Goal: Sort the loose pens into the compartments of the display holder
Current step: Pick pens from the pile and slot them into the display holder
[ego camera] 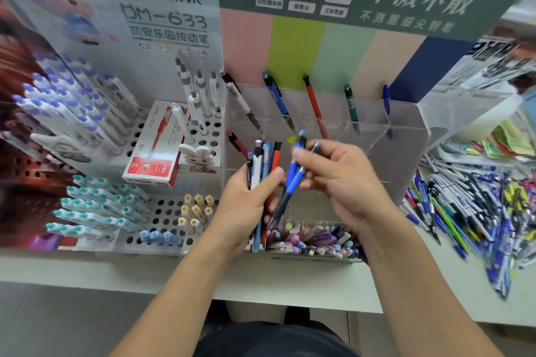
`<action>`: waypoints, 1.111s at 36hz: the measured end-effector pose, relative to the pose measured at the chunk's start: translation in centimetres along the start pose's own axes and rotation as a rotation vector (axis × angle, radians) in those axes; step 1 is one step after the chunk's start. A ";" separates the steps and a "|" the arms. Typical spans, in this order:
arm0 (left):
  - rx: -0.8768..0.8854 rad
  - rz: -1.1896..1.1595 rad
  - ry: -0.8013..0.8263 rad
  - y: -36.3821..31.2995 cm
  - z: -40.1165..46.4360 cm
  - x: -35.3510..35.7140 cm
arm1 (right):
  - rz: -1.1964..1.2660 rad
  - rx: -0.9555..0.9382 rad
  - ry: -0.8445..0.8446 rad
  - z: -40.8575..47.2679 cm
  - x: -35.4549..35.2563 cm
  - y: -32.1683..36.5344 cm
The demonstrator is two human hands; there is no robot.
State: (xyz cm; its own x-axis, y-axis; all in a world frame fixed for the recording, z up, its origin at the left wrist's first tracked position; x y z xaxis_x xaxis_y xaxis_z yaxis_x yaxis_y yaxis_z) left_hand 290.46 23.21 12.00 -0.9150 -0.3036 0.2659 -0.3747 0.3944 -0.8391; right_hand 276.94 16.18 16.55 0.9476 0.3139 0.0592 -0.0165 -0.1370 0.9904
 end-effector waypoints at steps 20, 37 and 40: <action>-0.160 -0.463 0.329 -1.1 -1.5 -1.3 | -1.380 -0.584 0.118 9.1 5.4 5.7; -0.066 -0.107 0.199 0.2 -0.4 -0.5 | -0.810 -0.213 0.096 1.3 1.9 1.7; -0.053 -0.010 0.181 0.6 -0.3 0.2 | -0.598 -0.103 0.093 0.7 1.2 0.1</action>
State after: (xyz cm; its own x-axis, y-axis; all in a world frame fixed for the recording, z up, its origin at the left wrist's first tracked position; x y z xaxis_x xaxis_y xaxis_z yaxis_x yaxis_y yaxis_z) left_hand 290.04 23.62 11.69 -0.9214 -0.1481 0.3592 -0.3867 0.4386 -0.8112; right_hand 278.30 15.85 16.63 0.7704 0.3898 -0.5045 0.4742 0.1786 0.8621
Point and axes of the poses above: each hand's wrist, its own z-axis towards the middle knuckle, its own x-axis out of the palm, y = z × x, the point moved 1 cm from there along z, towards the middle knuckle, and after that the axes turned 10 degrees about -x, right-handed, at the moved point
